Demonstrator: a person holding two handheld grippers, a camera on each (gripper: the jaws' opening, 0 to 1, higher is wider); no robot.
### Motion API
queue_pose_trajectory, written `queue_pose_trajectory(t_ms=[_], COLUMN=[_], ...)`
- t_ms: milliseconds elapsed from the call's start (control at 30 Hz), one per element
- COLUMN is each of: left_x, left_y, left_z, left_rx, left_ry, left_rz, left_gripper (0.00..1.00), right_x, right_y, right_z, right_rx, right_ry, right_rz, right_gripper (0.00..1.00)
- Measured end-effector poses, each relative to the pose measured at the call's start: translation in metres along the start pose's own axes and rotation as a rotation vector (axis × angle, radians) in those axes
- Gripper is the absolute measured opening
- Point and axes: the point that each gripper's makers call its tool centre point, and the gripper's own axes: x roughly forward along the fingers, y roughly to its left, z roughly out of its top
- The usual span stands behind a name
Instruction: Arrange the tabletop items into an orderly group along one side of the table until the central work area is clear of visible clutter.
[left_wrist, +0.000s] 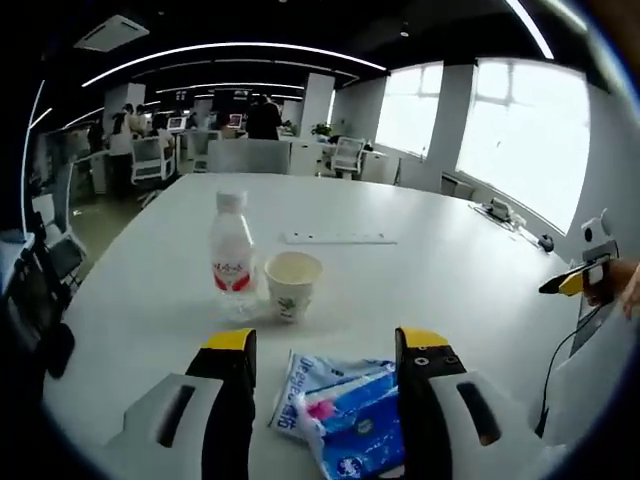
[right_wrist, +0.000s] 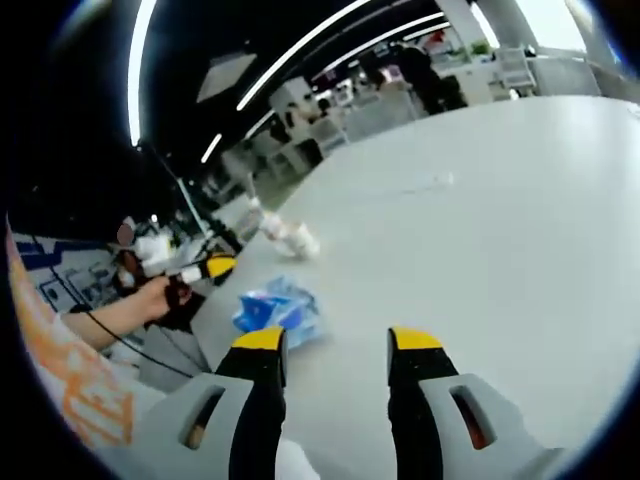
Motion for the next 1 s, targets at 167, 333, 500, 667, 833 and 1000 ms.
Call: queue_pose_trajectory(t_ms=[167,333,500,667,833,1000], left_x=[-0.001,-0.010,-0.033,-0.070,-0.098,-0.101], left_y=[0.000,-0.011,-0.008,-0.001,0.015,0.010], left_z=[0.002,0.002,-0.004,-0.015,-0.013,-0.014], left_rx=[0.015,-0.004,-0.096,-0.074,-0.121,-0.160], left_ry=[-0.008,-0.023,-0.063,-0.033,-0.064,-0.090], left_rz=[0.004,-0.015,0.014,0.068,0.138,0.144], left_gripper=[0.56,0.56,0.55,0.55,0.53,0.52], right_x=[-0.006,-0.011,-0.011,0.001,0.012,0.036], right_y=[-0.001,-0.004,-0.005,0.006,0.027,0.051], right_z=[-0.007,-0.018,-0.018,-0.019,-0.012,-0.010], right_rx=[0.058,0.060,0.071,0.050,0.015,-0.003], right_ry=[-0.031,-0.016,-0.021,0.000,0.001,0.064], right_rz=[-0.007,-0.027,-0.026,0.004,0.061,0.135], right_gripper=[0.38,0.39,0.38,0.38,0.39,0.42])
